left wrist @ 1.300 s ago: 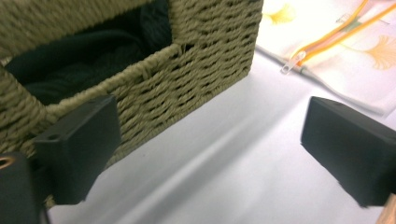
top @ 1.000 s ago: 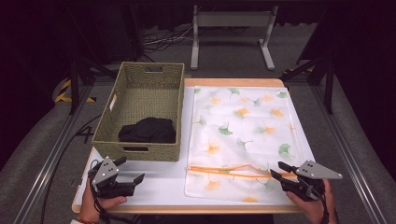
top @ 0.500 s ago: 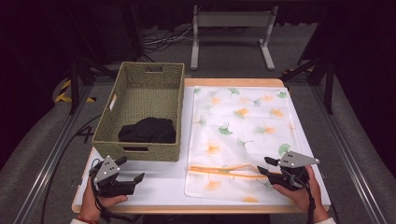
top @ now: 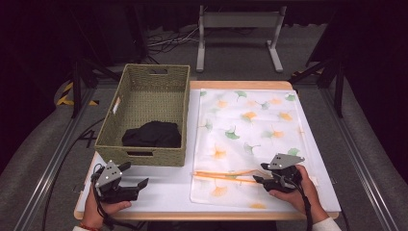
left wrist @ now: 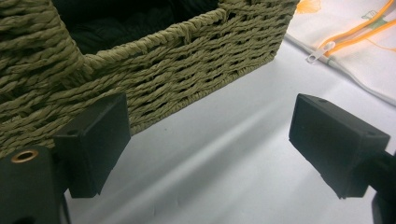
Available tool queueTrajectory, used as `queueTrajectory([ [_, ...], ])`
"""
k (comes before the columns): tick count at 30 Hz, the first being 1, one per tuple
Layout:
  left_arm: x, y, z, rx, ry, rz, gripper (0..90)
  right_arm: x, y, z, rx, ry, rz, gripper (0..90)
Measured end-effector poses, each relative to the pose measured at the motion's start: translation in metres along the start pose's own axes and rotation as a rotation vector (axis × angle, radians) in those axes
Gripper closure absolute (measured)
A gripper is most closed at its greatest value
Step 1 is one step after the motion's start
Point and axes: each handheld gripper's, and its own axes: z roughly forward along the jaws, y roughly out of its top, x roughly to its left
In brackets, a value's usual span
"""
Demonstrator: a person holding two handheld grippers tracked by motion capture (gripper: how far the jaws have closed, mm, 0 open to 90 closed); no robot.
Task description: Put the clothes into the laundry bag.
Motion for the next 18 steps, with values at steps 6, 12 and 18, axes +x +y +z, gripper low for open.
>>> queueTrajectory([
  [6,-0.006,0.002,0.001,0.010,-0.012,0.039,13.5,-0.012,0.003,0.014,0.053,0.029,0.013,42.9],
  [12,-0.006,0.001,0.003,0.035,0.004,0.050,14.0,-0.014,0.006,0.025,0.081,0.078,0.014,40.3],
  [18,-0.006,0.002,0.003,0.020,0.007,0.055,14.9,-0.019,0.008,0.026,0.092,0.095,0.018,45.3],
])
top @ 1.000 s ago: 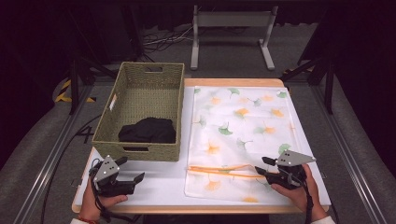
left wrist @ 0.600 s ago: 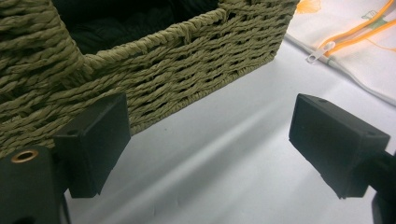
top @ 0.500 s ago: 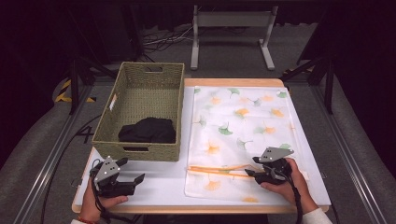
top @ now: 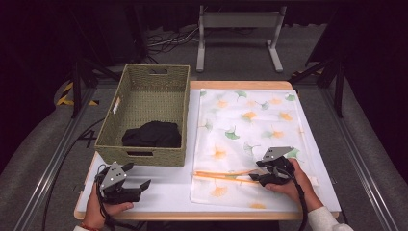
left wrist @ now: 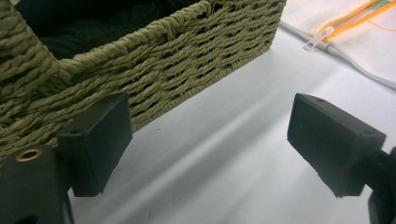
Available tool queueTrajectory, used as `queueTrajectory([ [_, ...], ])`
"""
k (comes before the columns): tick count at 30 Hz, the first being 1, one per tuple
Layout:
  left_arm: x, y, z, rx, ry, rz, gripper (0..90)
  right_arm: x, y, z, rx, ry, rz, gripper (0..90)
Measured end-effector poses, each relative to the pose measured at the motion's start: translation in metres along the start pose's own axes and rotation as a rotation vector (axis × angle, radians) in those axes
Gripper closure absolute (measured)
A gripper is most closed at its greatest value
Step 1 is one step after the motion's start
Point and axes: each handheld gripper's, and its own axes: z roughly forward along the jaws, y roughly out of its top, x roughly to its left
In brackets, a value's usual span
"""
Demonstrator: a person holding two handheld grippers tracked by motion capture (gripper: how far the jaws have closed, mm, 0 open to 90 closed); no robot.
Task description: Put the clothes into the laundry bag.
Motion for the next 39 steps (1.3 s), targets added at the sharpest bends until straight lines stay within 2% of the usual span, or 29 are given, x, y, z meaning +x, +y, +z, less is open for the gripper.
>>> queueTrajectory([
  [3,-0.002,0.001,-0.001,-0.007,-0.008,0.011,14.9,-0.002,0.001,0.000,0.008,0.007,-0.005,48.5],
  [9,-0.004,-0.001,-0.001,0.011,-0.014,0.013,15.2,-0.009,0.004,-0.001,0.018,-0.002,0.023,63.2],
  [12,-0.003,-0.002,-0.002,0.025,0.007,0.019,15.6,-0.011,0.002,-0.001,0.003,-0.005,0.044,68.7],
  [14,-0.004,-0.002,-0.001,0.031,0.007,0.031,15.7,-0.011,0.001,-0.001,-0.005,-0.022,0.053,74.9],
  [16,-0.005,-0.002,-0.001,0.036,0.007,0.032,15.7,-0.010,0.002,-0.002,-0.001,-0.038,0.057,77.5],
  [19,-0.005,-0.002,0.000,0.041,0.004,0.040,15.7,-0.006,0.004,-0.003,0.002,-0.063,0.037,82.1],
  [20,-0.005,-0.002,0.001,0.037,0.003,0.038,15.6,-0.004,0.006,-0.005,-0.017,-0.069,0.041,84.6],
  [24,-0.004,-0.002,0.001,0.052,0.011,0.033,15.6,-0.002,0.008,-0.008,-0.037,-0.077,0.037,86.4],
  [25,-0.004,-0.002,0.001,0.060,0.008,0.032,15.6,-0.001,0.010,-0.012,-0.066,-0.085,0.035,87.1],
  [32,-0.004,-0.003,0.000,0.056,0.004,0.033,15.6,0.002,0.016,-0.024,-0.129,-0.132,0.014,88.4],
  [39,-0.004,-0.001,0.002,0.060,0.006,0.035,15.6,0.002,0.021,-0.031,-0.178,-0.160,0.005,88.5],
])
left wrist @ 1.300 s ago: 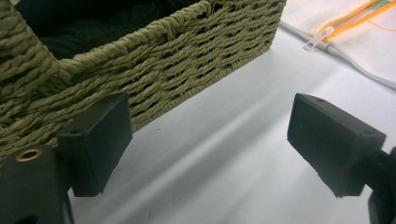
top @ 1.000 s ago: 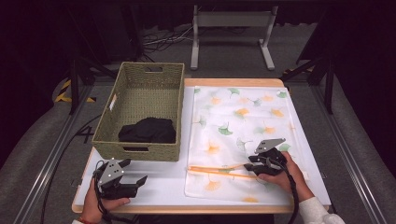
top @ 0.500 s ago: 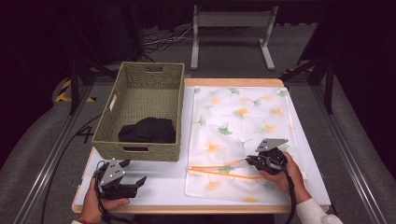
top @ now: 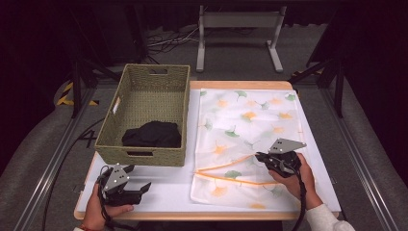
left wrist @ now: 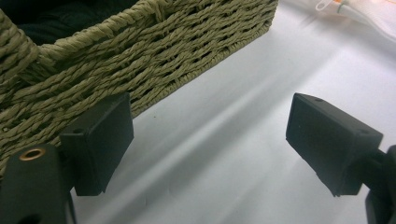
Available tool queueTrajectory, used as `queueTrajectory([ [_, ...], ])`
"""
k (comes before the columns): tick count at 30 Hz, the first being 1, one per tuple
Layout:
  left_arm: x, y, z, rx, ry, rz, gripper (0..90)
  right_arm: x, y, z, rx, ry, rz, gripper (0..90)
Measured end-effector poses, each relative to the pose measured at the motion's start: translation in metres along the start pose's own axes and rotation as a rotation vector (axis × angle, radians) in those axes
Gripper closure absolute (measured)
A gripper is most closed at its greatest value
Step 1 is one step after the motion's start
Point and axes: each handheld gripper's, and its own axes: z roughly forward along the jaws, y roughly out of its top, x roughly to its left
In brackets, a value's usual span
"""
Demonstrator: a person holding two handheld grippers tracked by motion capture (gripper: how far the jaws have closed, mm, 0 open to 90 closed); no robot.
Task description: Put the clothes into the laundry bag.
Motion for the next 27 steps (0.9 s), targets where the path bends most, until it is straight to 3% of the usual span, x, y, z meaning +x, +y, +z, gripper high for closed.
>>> queueTrajectory([
  [8,0.002,0.000,-0.004,-0.024,0.016,-0.021,15.7,0.003,0.010,-0.006,-0.030,-0.025,-0.024,88.7],
  [15,0.006,0.005,-0.010,-0.062,0.044,-0.005,16.3,0.005,0.020,-0.012,-0.070,-0.050,-0.038,88.7],
  [20,0.008,0.008,-0.012,-0.073,0.036,-0.011,15.8,0.008,0.029,-0.015,-0.092,-0.074,-0.062,88.8],
  [27,0.008,0.008,-0.012,-0.067,0.027,-0.001,15.8,0.009,0.037,-0.020,-0.132,-0.082,-0.053,88.7],
])
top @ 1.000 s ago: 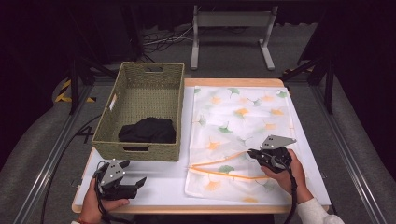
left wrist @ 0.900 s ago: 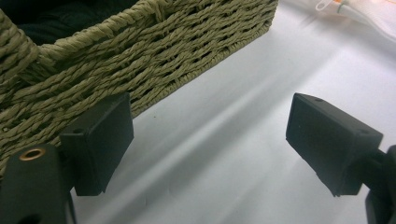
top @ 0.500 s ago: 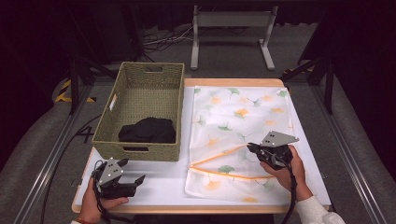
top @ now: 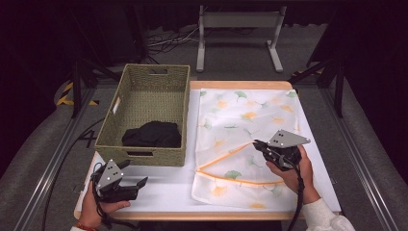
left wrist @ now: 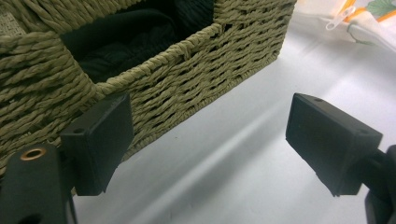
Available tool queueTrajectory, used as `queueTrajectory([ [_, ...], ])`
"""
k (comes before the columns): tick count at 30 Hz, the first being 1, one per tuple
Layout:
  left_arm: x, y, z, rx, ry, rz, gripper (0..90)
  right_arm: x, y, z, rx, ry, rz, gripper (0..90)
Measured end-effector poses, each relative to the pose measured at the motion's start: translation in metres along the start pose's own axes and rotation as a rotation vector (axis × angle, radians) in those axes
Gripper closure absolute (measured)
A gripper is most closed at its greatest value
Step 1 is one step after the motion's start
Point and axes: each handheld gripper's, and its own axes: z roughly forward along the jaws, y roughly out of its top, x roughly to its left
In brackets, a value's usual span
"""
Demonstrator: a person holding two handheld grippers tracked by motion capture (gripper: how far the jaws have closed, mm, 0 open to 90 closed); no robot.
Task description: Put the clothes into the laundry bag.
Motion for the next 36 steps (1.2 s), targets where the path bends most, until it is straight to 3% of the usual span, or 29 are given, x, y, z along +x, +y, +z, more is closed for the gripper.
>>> queueTrajectory([
  [9,0.002,0.002,-0.005,-0.020,-0.005,-0.010,15.8,0.003,0.011,-0.003,-0.050,-0.020,-0.002,88.8],
  [19,0.004,0.025,-0.015,-0.051,-0.011,0.054,15.6,0.003,0.019,-0.006,-0.107,-0.042,0.007,88.7],
  [26,0.004,0.046,-0.024,-0.074,-0.011,0.103,14.8,0.004,0.024,-0.004,-0.114,-0.044,-0.001,88.8],
  [29,0.007,0.053,-0.027,-0.089,-0.008,0.104,14.7,0.005,0.026,-0.004,-0.120,-0.042,-0.004,88.8],
  [36,0.016,0.069,-0.025,-0.069,-0.009,0.138,13.9,0.007,0.031,-0.006,-0.147,-0.043,0.002,88.7],
])
